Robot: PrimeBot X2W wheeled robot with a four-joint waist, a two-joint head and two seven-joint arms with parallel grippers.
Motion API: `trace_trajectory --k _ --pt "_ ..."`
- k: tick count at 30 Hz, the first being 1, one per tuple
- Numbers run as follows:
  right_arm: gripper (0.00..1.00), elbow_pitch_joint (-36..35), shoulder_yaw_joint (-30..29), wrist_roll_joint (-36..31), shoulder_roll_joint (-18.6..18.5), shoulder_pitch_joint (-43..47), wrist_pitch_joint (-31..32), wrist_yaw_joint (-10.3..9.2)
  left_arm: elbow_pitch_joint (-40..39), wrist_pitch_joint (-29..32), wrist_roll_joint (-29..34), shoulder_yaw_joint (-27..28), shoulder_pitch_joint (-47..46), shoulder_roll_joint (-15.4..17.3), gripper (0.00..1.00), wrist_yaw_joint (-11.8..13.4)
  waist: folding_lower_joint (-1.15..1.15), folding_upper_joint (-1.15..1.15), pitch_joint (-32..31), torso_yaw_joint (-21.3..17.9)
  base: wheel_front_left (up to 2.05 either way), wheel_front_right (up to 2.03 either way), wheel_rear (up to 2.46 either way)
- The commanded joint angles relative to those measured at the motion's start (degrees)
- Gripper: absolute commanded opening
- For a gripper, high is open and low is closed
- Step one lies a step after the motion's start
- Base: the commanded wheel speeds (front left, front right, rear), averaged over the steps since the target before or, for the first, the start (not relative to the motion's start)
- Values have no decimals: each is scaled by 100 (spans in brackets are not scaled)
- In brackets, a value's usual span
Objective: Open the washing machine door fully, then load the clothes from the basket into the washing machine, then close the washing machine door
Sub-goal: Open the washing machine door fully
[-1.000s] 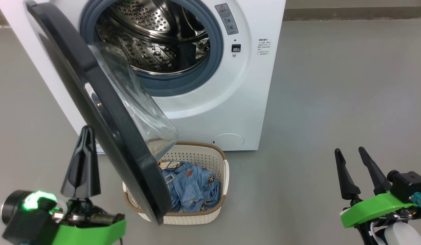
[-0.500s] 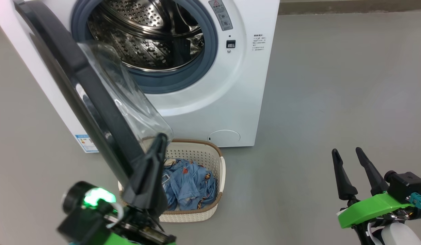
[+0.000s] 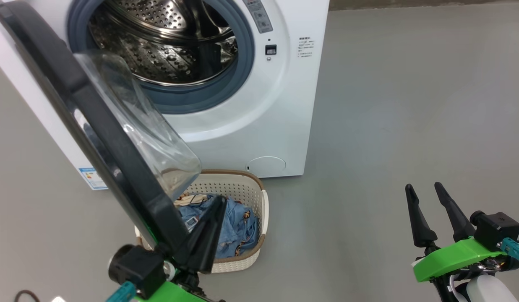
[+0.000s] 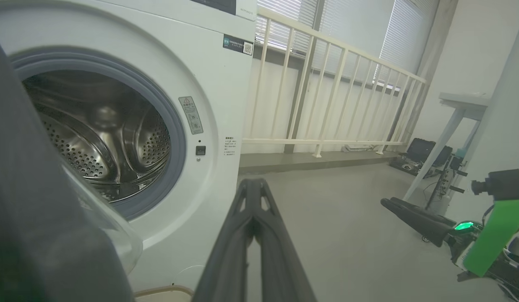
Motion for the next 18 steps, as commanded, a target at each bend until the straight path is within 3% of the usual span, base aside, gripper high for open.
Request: trace_trajectory --k 1,18 --pt "100 -135 116 -64 -65 -142 -53 26 24 4 -68 120 -158 47 0 -13 0 0 20 -48 0 0 0" --pt "100 -98 107 -58 -71 -144 -54 26 1098 -86 -359 431 -319 57 0 199 0 0 37 -97 0 0 0"
